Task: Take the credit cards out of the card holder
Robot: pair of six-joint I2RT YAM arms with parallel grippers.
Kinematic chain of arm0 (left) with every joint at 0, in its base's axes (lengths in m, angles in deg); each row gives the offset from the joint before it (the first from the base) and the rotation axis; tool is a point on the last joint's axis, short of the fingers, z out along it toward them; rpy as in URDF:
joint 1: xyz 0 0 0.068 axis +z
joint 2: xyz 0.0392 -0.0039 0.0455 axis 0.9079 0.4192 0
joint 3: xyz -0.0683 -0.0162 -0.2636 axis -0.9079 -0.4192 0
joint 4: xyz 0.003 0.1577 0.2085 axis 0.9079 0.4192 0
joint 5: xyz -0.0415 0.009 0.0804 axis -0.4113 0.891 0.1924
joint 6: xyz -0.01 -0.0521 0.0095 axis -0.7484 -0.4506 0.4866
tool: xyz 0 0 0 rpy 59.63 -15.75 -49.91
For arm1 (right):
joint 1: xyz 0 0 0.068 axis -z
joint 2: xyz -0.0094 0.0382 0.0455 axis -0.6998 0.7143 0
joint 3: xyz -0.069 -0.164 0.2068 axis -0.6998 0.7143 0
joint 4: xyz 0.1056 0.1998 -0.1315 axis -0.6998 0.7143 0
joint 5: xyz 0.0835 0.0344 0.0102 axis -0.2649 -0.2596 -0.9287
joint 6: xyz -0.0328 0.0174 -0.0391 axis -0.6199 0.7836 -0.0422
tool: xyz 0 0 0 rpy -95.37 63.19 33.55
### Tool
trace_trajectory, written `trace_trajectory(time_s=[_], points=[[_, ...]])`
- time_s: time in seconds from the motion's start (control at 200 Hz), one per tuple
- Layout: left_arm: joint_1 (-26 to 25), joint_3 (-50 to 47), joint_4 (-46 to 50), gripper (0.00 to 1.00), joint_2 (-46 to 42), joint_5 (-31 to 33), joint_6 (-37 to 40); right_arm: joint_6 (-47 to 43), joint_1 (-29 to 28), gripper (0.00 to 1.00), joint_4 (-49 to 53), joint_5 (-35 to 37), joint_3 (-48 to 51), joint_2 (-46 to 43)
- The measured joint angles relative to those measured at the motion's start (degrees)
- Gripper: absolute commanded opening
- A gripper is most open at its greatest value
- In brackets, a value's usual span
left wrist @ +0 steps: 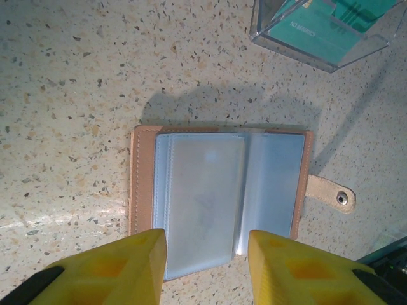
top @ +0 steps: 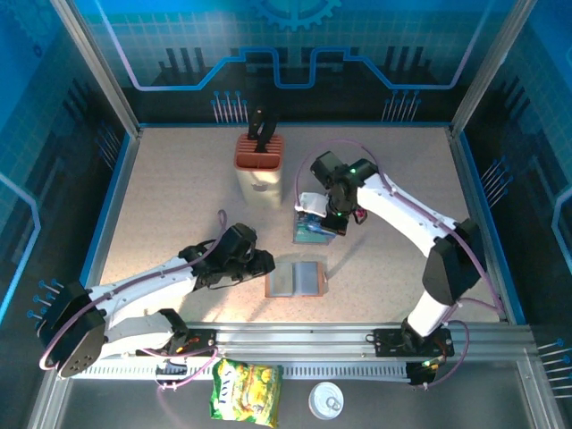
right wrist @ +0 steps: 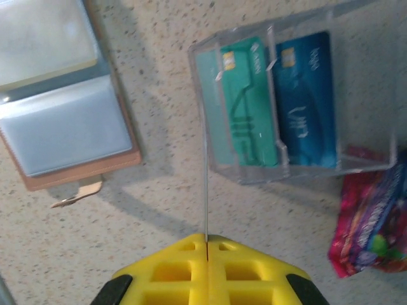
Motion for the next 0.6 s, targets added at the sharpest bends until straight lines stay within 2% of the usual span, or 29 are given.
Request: trace_trajectory(time_s=[0.345,0.6], points=[[0.2,-1.8,0.4,0.39,-3.3,0.2,-0.2,-5.4,3.4,0.00,4.0,-1.0,-14.8,11.2],[0.5,-3.9,0.3,0.40,-6.1,0.2,-1.2,-7.2,4.2,0.00,5.2,-1.9,-19.9,17.8]])
